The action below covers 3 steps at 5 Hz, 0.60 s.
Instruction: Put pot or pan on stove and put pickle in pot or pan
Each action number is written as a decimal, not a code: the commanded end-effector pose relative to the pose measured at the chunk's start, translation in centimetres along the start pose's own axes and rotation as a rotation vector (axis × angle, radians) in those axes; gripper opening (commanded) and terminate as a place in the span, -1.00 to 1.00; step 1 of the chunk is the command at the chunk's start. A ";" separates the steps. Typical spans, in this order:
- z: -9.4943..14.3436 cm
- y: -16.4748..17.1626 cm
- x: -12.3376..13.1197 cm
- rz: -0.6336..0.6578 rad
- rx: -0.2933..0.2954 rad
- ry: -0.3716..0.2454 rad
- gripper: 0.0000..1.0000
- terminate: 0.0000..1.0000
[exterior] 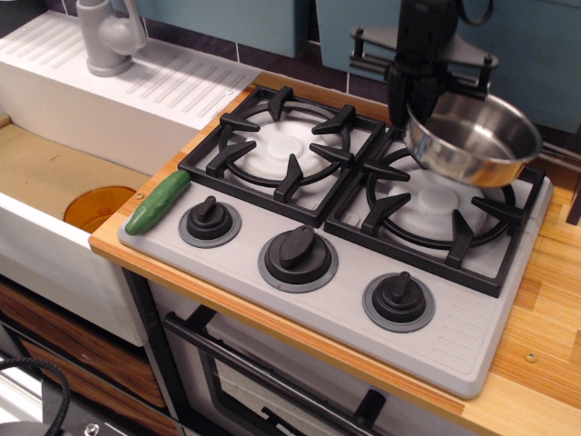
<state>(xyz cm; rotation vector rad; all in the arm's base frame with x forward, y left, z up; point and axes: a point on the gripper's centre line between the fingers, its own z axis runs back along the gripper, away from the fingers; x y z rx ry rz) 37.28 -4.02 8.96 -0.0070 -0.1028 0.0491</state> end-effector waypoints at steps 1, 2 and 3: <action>3.5 5.5 2.9 -0.103 -0.017 -0.068 -1.00 -1.00; 3.7 8.4 3.4 -0.131 0.027 -0.066 -1.00 -1.00; 3.8 10.7 3.5 -0.144 0.030 -0.050 -1.00 -1.00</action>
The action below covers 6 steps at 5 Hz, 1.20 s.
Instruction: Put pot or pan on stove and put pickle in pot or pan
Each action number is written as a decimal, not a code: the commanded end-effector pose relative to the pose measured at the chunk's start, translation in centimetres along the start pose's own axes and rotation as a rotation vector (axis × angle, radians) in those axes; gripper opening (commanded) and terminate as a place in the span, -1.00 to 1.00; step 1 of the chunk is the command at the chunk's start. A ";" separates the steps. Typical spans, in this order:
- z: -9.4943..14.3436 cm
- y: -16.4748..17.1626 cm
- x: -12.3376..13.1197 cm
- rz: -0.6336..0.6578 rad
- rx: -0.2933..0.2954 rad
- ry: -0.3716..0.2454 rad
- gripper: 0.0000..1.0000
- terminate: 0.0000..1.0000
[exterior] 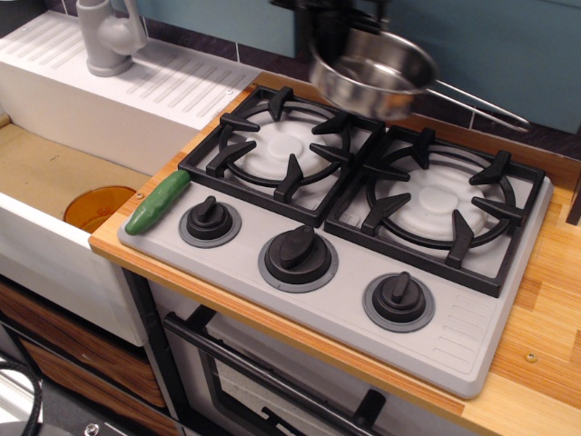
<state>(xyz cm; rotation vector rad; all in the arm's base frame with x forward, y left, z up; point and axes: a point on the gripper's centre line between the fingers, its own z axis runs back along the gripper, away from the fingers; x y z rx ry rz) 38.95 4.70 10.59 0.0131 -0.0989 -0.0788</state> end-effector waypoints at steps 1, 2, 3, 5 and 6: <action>1.8 4.0 0.5 -0.021 0.017 -0.050 -1.00 -1.00; 0.9 5.3 -0.2 -0.017 0.008 -0.056 -1.00 -1.00; -0.3 6.2 -0.8 -0.010 -0.010 -0.069 -1.00 -1.00; -2.6 6.6 -1.6 -0.008 -0.036 -0.111 -1.00 -1.00; -3.3 6.3 -1.3 -0.021 -0.040 -0.115 1.00 -1.00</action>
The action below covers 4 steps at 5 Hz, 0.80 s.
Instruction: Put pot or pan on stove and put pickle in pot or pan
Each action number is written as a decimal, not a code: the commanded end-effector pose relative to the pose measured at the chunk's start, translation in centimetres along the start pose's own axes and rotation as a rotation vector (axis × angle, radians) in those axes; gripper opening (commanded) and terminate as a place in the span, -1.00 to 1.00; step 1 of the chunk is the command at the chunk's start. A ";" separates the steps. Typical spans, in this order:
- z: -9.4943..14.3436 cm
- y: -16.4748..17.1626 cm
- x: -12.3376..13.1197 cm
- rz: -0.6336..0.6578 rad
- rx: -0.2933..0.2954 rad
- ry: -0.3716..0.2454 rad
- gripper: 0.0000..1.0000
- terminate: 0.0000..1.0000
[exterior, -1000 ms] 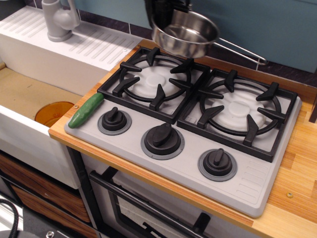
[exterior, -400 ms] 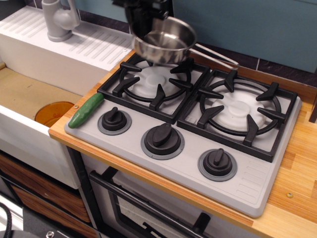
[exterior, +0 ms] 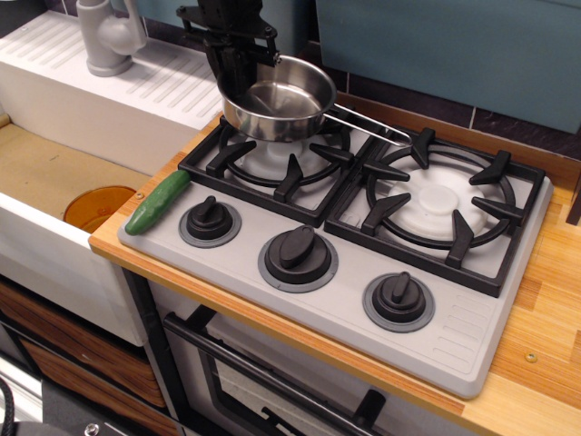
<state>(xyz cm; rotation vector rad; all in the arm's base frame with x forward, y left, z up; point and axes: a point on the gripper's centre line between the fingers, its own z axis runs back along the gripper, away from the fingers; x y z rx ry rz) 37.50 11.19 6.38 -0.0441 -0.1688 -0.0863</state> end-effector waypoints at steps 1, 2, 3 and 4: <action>0.9 -0.5 1.8 -0.020 0.010 -0.040 1.00 -1.00; 2.1 -1.1 2.3 -0.022 0.005 -0.021 1.00 -1.00; 4.0 -2.1 2.7 -0.009 0.016 0.002 1.00 -1.00; 6.7 -2.7 2.9 -0.002 0.020 0.013 1.00 -1.00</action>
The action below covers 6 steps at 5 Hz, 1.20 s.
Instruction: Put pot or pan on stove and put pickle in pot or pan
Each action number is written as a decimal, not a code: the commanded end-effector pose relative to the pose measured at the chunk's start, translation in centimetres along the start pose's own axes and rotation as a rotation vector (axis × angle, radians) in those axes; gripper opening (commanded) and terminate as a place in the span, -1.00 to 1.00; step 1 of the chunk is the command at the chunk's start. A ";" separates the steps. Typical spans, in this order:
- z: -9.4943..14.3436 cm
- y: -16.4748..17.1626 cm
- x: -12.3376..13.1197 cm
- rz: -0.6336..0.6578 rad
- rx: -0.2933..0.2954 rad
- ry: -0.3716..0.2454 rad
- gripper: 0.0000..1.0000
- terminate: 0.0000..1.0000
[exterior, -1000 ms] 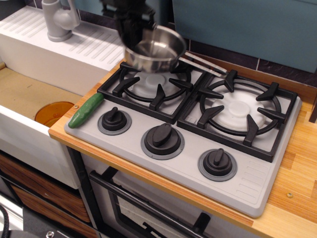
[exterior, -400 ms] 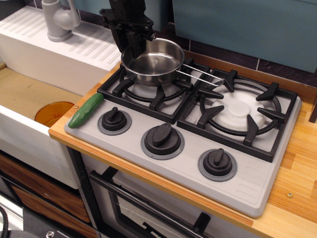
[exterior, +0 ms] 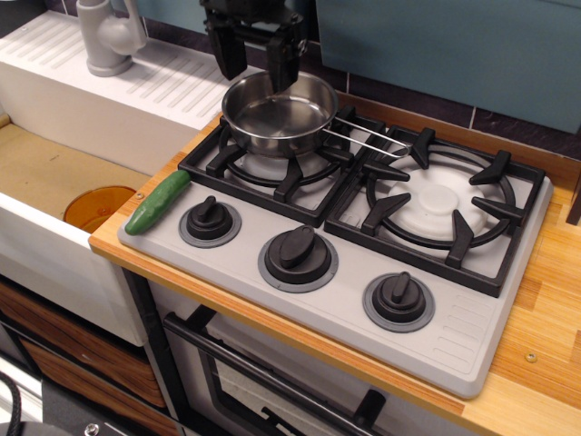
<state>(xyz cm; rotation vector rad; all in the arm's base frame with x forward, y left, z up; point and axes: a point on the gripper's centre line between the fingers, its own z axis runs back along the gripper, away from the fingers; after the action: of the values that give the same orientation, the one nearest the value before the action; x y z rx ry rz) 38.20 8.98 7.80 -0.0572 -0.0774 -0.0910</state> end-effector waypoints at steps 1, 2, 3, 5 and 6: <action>8.1 -1.0 1.4 -0.079 0.064 -0.050 1.00 -1.00; 8.1 -1.0 1.4 -0.079 0.064 -0.050 1.00 -1.00; 8.1 -1.0 1.4 -0.079 0.064 -0.050 1.00 -1.00; 8.9 0.4 -1.6 -0.052 0.133 -0.115 1.00 -1.00; 9.9 1.6 -4.1 -0.034 0.250 -0.150 1.00 -1.00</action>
<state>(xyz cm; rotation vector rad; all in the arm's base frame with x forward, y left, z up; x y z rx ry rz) 33.06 11.62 14.66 0.1652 -0.1699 -0.1119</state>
